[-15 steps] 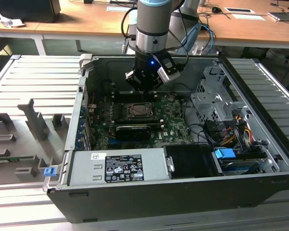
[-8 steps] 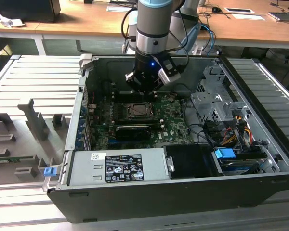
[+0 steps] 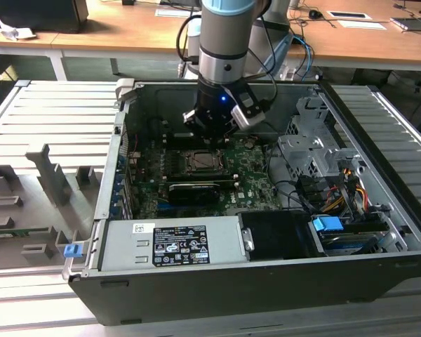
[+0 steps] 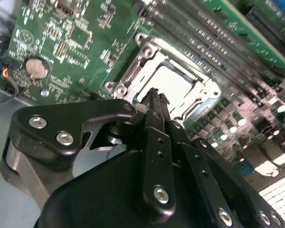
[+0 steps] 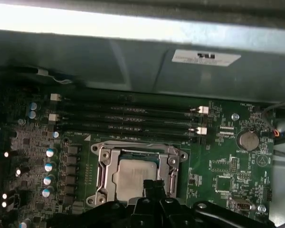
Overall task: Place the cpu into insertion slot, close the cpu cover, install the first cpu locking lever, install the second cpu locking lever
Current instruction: 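Install the second cpu locking lever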
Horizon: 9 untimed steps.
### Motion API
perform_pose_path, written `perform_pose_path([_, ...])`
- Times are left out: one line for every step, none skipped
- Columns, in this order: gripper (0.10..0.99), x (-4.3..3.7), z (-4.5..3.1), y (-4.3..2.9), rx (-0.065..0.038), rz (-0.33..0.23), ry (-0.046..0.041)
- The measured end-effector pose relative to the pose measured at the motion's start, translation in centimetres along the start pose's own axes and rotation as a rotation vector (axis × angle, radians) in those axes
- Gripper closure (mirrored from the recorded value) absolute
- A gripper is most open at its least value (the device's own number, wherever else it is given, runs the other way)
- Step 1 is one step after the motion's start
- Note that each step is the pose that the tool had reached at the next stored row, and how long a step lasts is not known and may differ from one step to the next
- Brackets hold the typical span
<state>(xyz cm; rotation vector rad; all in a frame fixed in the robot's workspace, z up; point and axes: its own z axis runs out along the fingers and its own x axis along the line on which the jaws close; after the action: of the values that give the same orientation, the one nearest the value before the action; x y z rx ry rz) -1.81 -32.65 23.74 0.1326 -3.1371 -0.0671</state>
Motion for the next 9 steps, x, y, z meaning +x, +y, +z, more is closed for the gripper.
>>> perform_pose_path([0.980, 0.02, -0.01, -0.22, 0.000, 0.000, 0.0000])
perform_pose_path([0.980, 0.04, -0.02, -0.48, 0.000, 0.000, -0.0001])
perform_pose_path([0.980, 0.05, -0.03, -0.69, 0.000, 0.000, 0.0000])
perform_pose_path([0.980, 0.09, -0.05, -1.04, 0.000, 0.000, 0.0000])
perform_pose_path([0.980, 0.10, -0.05, -1.24, 0.000, 0.000, 0.0001])
perform_pose_path([0.980, 0.14, -0.07, -1.69, 0.000, 0.000, 0.0007])
perform_pose_path([0.980, 0.15, -0.07, -1.99, 0.000, 0.000, 0.0016])
perform_pose_path([0.980, 0.16, -0.08, -2.22, 0.000, 0.000, 0.0024])
perform_pose_path([0.980, 0.17, -0.08, -2.53, 0.000, 0.000, 0.0040])
